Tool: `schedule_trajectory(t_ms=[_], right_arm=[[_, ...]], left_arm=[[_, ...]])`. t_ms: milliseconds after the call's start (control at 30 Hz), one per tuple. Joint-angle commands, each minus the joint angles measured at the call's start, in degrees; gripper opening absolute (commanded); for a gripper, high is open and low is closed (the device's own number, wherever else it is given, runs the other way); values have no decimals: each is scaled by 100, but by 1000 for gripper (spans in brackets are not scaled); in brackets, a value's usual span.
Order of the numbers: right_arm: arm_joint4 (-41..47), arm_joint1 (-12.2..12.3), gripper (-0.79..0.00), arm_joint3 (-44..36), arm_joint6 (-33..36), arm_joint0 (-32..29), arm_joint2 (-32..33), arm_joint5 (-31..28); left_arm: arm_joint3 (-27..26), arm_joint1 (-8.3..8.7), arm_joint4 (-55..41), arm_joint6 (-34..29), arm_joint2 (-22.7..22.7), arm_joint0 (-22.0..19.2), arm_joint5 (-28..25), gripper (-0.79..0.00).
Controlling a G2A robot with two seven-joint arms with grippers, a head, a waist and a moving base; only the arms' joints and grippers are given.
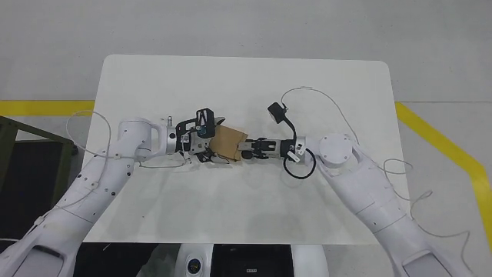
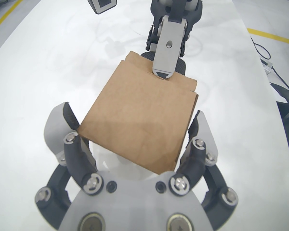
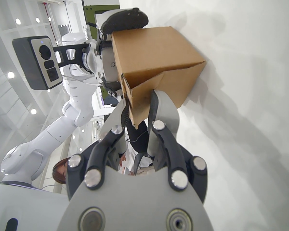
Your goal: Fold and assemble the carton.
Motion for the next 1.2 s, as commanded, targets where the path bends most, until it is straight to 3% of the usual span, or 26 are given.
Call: schedule_trajectory(t_ms=[0,300,667,767,833,1000,1167], right_arm=[[-5,-14,-616,29,-6,28,-30,-12],[43,-48,-566,113,-29,111,-37,-99],[-44,116,-542,-191,90,-277,418,-36],[-47,150,-554,-282,100,-359,519,-4],[-61,172,-610,-350,103,-400,589,6],[-48,226,-603,-580,185,-519,743,31],[-47,297,-683,-779,277,-681,955,25]], left_arm=[[-7,-4,9,0,-8,4,0,0],[-1,-22,37,-17,-47,29,-17,0],[15,-38,62,-41,-93,53,-42,0],[29,-42,56,-51,-107,56,-42,0],[60,-43,15,-46,-129,49,-42,0],[165,-28,-155,-42,-224,29,-42,0],[98,104,-724,-190,-198,61,-42,0]])
